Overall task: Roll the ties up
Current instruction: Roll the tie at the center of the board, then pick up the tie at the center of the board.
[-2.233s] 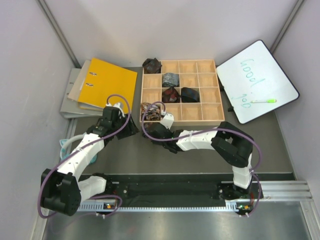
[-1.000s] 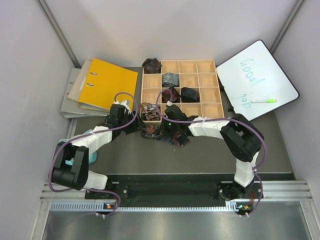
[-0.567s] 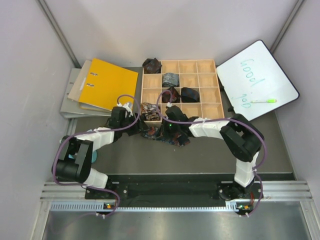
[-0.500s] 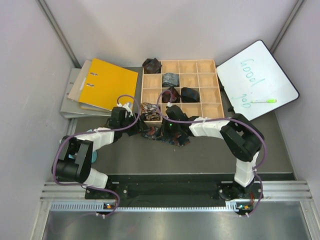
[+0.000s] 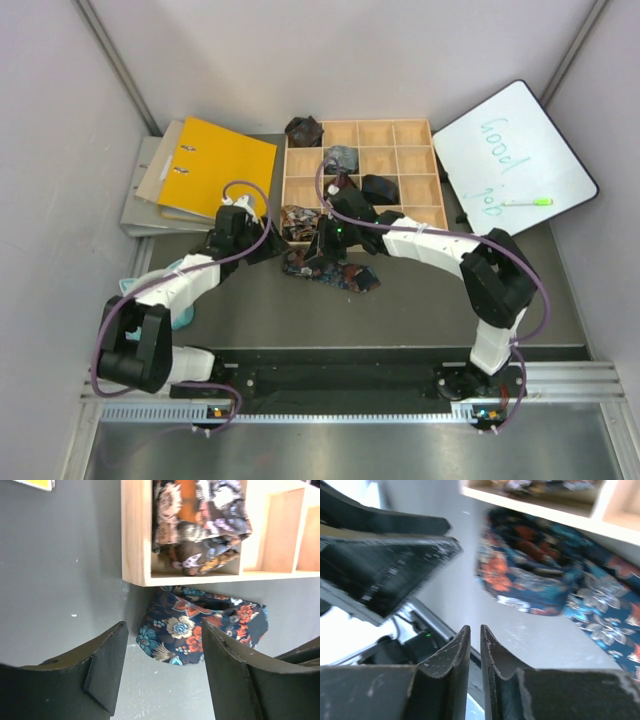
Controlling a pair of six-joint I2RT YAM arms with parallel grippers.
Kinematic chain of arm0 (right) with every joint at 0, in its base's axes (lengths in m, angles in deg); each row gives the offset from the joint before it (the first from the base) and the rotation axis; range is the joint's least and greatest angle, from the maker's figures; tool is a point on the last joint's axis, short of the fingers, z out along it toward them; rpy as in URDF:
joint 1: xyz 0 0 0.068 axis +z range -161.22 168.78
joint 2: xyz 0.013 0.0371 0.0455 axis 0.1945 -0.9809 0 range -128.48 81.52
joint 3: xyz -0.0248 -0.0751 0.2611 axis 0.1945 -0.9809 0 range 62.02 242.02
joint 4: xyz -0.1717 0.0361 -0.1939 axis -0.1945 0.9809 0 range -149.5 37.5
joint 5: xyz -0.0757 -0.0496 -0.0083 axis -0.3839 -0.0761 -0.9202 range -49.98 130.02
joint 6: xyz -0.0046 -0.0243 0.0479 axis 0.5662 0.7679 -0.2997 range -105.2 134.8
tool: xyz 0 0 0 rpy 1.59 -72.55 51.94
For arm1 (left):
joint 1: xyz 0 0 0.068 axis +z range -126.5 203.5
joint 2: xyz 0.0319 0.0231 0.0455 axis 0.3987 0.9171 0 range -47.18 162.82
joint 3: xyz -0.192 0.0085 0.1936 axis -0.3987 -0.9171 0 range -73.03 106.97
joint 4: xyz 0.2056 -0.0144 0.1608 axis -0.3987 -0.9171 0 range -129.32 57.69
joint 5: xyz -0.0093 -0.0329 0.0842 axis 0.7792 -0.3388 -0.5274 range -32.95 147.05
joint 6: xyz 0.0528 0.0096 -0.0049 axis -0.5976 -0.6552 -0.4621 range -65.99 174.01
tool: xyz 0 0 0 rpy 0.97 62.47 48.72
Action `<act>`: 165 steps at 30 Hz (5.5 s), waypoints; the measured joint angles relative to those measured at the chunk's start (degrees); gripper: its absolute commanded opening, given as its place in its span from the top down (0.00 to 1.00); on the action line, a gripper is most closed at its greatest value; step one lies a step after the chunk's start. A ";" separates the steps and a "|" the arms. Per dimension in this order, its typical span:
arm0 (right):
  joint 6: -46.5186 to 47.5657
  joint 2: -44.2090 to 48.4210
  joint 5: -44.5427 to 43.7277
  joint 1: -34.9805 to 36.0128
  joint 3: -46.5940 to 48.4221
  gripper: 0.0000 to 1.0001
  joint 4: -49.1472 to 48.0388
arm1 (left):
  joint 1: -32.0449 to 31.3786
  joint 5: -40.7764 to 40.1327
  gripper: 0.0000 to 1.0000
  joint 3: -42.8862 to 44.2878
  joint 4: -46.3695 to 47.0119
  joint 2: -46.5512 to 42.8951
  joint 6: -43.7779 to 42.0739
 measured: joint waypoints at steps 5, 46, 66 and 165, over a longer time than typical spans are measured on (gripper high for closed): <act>0.22 -1.05 1.68 0.00 3.02 0.85 0.59 | 0.00 0.66 0.37 -1.29 0.90 -2.49 -0.26; 3.39 -12.20 6.10 -5.14 3.10 0.87 -2.23 | -0.07 14.43 0.57 -9.60 23.47 10.67 -0.22; 4.44 1.75 3.52 -9.92 -7.10 0.78 2.58 | -21.44 -21.27 0.68 12.09 -13.60 7.58 -2.38; 8.79 -7.85 -4.22 -13.42 8.04 0.54 21.29 | -45.79 -31.61 1.00 4.50 -10.47 4.11 21.20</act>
